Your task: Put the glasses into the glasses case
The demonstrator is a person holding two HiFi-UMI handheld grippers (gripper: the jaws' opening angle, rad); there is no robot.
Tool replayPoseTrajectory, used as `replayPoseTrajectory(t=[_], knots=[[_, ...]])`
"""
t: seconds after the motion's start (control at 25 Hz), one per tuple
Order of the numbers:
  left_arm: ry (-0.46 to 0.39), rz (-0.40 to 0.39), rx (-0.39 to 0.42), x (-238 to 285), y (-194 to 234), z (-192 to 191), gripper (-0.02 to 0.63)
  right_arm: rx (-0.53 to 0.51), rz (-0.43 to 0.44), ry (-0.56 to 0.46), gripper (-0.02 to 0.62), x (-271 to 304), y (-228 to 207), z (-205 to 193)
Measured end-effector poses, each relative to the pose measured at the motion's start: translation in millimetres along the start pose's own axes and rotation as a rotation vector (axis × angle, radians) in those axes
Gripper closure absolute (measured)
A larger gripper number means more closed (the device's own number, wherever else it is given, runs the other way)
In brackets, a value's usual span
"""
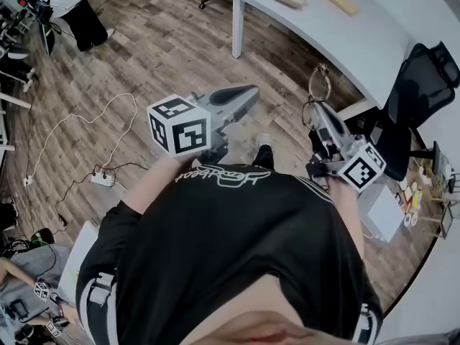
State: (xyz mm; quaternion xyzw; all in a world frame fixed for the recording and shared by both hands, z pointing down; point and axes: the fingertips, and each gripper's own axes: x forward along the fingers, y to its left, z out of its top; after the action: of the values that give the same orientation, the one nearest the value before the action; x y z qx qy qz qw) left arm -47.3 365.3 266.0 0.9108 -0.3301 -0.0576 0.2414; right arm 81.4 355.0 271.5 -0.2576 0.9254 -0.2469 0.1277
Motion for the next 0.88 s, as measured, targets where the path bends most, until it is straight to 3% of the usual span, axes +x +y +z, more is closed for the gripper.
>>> replayPoseTrajectory(t=[0.48, 0.88], knots=[[0.013, 0.095, -0.045, 37.5, 45.0, -1.9, 0.600, 0.077, 0.049, 0.040, 0.568, 33.2, -63.2, 3.8], [0.040, 0.142, -0.104, 126.5, 121.2, 24.0, 0.600, 0.142, 0.053, 0.050, 0.568, 82.7, -168.5, 45.4]])
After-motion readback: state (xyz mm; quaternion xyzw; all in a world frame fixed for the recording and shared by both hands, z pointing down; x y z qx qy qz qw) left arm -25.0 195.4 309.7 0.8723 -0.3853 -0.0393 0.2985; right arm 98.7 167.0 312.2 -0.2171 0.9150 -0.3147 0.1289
